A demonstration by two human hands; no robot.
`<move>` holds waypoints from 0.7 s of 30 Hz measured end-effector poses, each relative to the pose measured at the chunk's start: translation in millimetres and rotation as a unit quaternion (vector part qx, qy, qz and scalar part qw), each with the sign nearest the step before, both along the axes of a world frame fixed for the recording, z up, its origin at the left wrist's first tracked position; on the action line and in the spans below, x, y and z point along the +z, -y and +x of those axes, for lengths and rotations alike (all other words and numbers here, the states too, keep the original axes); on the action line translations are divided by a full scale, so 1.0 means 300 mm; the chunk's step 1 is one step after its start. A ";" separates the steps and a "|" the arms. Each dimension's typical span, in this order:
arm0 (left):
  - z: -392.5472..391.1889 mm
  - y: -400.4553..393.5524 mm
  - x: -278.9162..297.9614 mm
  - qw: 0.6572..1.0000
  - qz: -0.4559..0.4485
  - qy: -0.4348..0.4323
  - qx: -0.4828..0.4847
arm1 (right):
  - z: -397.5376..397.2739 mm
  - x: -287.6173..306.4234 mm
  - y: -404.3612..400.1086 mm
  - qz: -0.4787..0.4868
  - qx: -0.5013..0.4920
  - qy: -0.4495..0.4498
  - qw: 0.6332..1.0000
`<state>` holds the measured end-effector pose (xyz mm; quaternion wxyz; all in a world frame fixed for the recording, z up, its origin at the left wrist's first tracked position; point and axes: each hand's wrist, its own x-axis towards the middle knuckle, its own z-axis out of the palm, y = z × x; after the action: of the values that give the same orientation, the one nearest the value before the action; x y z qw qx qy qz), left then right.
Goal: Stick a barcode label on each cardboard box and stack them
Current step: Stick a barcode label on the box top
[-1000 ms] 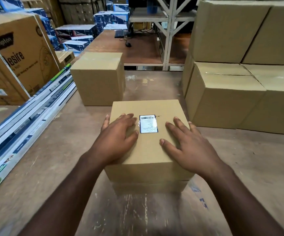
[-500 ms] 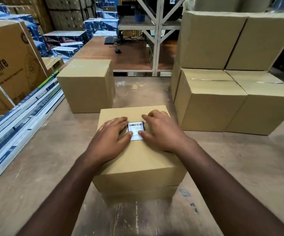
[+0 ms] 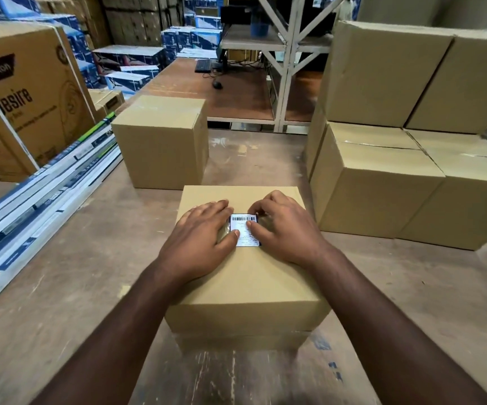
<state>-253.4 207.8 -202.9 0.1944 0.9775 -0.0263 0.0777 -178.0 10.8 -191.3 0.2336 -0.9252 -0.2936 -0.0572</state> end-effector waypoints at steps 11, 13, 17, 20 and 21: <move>0.058 0.019 0.015 0.999 -0.035 0.003 0.036 | 0.006 0.000 0.010 0.040 0.015 -0.042 0.998; 0.060 0.018 0.013 0.998 -0.046 0.008 0.038 | 0.001 0.003 0.014 0.056 0.009 -0.042 0.997; 0.031 0.013 -0.006 0.996 -0.076 0.049 0.023 | -0.009 -0.009 0.014 -0.002 -0.017 0.021 1.000; 0.024 -0.005 -0.007 0.995 -0.081 0.047 0.028 | -0.013 -0.015 0.009 -0.007 -0.015 0.044 0.999; 0.026 -0.009 -0.005 0.995 -0.083 0.045 0.027 | -0.010 -0.015 0.008 -0.001 -0.013 0.040 0.999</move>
<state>-245.7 210.4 -204.5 0.2710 0.9539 -0.0020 0.1291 -181.0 8.4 -195.7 0.2195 -0.9261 -0.2913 -0.0969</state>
